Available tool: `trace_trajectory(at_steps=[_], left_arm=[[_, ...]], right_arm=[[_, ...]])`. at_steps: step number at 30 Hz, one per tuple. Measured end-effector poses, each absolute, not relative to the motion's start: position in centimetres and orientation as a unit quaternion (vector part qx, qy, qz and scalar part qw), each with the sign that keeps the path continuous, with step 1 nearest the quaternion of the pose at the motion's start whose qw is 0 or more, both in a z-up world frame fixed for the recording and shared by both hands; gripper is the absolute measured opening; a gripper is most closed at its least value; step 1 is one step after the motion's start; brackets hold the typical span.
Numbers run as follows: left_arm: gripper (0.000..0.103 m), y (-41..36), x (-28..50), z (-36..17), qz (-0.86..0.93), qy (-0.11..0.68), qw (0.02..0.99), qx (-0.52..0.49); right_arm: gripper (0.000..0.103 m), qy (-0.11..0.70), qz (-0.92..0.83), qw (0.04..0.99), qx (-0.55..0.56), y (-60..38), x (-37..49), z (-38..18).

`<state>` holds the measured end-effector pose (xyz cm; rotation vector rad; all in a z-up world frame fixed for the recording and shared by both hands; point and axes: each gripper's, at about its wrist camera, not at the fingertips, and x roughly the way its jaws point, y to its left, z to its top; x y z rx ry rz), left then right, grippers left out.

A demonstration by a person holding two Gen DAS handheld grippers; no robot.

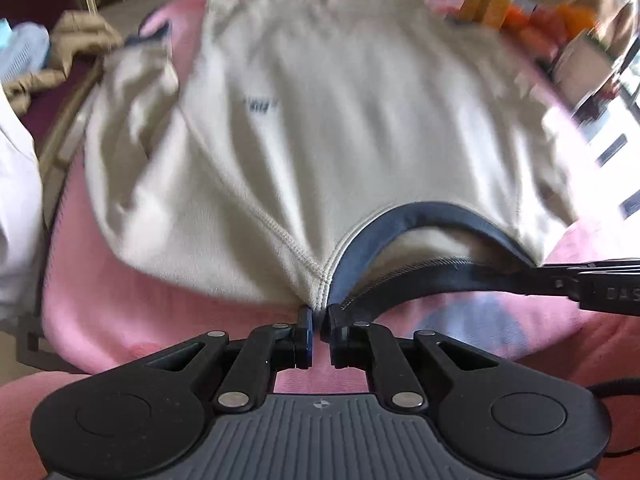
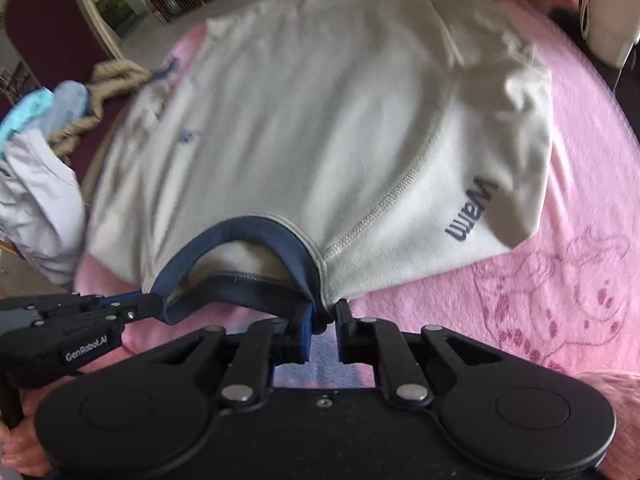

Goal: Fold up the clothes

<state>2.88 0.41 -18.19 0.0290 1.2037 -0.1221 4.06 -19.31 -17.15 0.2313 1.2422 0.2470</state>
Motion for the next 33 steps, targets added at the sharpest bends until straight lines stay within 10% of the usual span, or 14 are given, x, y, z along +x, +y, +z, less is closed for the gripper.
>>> trace_trajectory(at_steps=[7, 11, 23, 33], left_arm=[[0.023, 2.8, 0.6, -15.6, -0.062, 0.522, 0.850, 0.010], [0.023, 4.0, 1.7, -14.5, -0.031, 0.484, 0.874, 0.008], [0.022, 2.1, 4.2, -20.3, 0.065, 0.548, 0.807, 0.211], [0.024, 2.7, 2.9, -17.7, -0.032, 0.518, 0.852, 0.070]], right_arm=[[0.037, 0.551, 0.094, 0.816, 0.146, -22.0, 2.8, -16.8], [0.010, 0.497, 0.042, 0.845, 0.192, -24.7, 3.3, -15.5], [0.008, 0.617, 0.022, 0.785, 0.054, -20.4, 5.0, -19.5], [0.012, 0.538, 0.115, 0.810, 0.202, -21.3, 3.9, -17.7]])
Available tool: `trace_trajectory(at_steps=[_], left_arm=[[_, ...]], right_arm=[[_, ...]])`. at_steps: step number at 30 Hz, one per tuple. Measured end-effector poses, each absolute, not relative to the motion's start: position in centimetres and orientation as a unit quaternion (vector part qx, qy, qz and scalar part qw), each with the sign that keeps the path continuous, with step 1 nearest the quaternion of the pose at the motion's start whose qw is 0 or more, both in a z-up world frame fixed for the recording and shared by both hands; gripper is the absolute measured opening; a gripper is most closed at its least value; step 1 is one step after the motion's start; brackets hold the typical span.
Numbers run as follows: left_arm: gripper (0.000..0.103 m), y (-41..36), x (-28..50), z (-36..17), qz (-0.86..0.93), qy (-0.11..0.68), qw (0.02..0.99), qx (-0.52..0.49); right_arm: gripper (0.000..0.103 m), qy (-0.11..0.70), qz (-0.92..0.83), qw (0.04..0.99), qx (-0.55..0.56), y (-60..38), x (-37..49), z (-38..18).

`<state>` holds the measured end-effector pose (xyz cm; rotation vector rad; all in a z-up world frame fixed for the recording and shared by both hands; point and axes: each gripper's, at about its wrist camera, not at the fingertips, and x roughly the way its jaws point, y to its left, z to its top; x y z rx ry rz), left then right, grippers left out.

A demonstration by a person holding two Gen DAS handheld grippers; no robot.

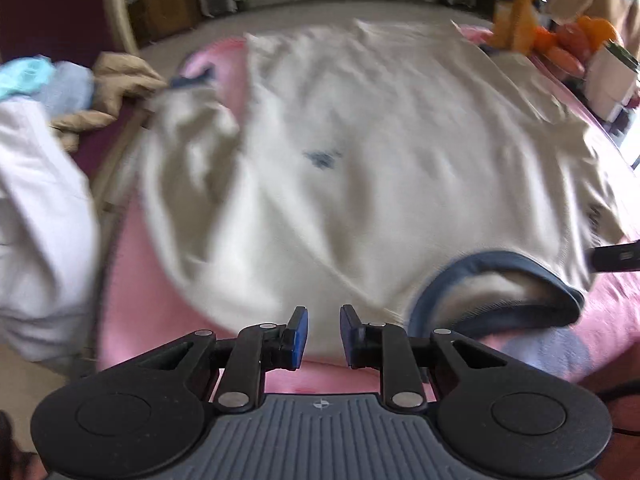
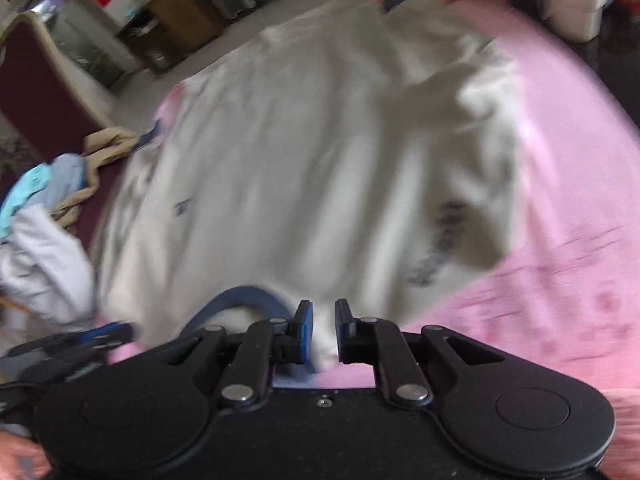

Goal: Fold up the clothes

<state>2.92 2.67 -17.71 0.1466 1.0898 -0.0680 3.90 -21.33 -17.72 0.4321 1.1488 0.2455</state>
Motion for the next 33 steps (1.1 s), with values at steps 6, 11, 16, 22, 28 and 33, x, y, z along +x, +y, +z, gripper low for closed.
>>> trace_trajectory(at_steps=[6, 11, 16, 22, 28, 33], left_arm=[[0.027, 0.9, 2.7, -18.3, -0.037, 0.532, 0.837, 0.121], [0.027, 2.0, 3.8, -13.5, -0.037, 0.480, 0.872, 0.087], [0.028, 1.9, 6.9, -7.6, -0.045, 0.399, 0.913, 0.067], [0.032, 0.5, 13.3, -9.7, -0.046, 0.370, 0.926, 0.064], [0.028, 0.2, 18.7, -19.5, -0.041, 0.466, 0.883, 0.038], [0.036, -1.0, 20.4, -19.4, -0.026, 0.456, 0.888, 0.053]], right_arm=[[0.014, 0.564, 0.104, 0.800, 0.176, -20.7, 4.2, -18.5], [0.024, 0.481, 0.106, 0.838, 0.234, -23.8, 4.9, -12.9], [0.029, 0.369, 0.095, 0.862, 0.335, -28.8, 7.4, -7.3], [0.042, 0.291, 0.018, 0.871, 0.395, -33.2, 11.0, -7.8], [0.040, 0.310, -0.116, 0.845, 0.419, -38.4, 15.7, -16.3], [0.035, 0.355, -0.137, 0.837, 0.393, -40.3, 19.2, -20.1]])
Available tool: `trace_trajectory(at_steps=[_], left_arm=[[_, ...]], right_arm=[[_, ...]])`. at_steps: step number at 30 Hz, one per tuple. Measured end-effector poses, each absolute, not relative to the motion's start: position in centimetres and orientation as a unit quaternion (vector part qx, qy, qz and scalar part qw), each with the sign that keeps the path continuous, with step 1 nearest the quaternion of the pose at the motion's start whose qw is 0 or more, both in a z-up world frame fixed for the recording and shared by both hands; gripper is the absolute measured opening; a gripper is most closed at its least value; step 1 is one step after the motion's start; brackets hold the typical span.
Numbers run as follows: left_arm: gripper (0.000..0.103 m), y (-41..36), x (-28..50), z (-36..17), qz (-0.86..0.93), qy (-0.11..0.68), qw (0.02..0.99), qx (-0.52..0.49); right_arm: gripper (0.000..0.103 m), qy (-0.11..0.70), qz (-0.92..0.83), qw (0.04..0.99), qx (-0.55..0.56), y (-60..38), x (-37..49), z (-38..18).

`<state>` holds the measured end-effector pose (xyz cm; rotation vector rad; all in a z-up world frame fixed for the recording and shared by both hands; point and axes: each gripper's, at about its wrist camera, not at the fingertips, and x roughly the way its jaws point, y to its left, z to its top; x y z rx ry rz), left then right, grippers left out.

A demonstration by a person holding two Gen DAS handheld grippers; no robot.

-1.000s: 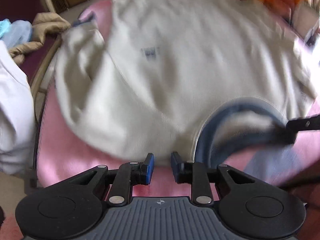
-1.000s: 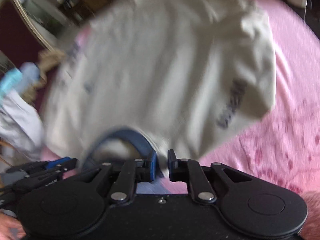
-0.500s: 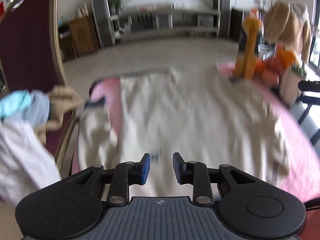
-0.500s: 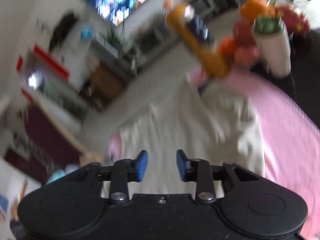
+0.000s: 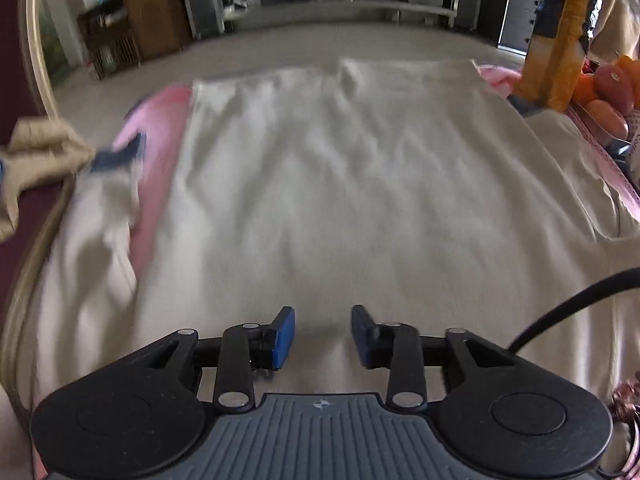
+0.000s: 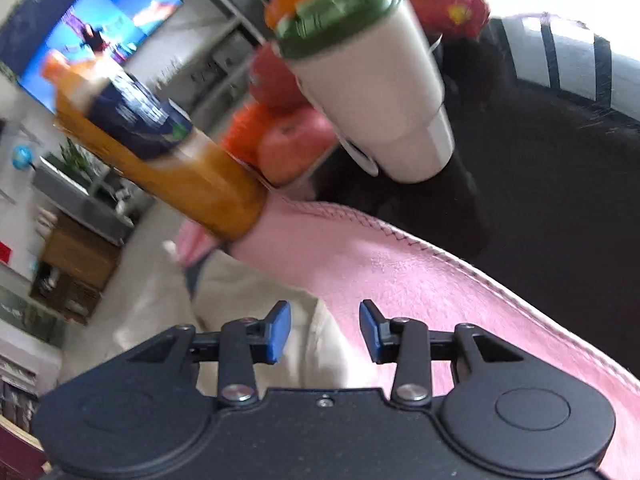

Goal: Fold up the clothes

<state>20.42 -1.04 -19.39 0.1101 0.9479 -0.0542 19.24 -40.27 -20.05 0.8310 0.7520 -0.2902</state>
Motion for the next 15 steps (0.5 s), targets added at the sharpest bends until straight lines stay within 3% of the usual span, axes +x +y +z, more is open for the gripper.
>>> trace_trajectory(at_steps=[10, 11, 15], left_arm=[[0.040, -1.2, 19.5, -20.1, -0.031, 0.474, 0.879, 0.043], [0.040, -1.3, 19.4, -20.1, -0.031, 0.474, 0.879, 0.045], [0.040, -1.5, 19.0, -20.1, -0.028, 0.465, 0.883, 0.061]], right_arm=[[0.012, 0.400, -0.131, 0.856, 0.301, -38.2, 22.7, -22.0], [0.005, 0.400, -0.132, 0.862, 0.283, -37.9, 22.6, -21.9], [0.004, 0.364, -0.156, 0.881, 0.259, -37.2, 21.4, -20.0]])
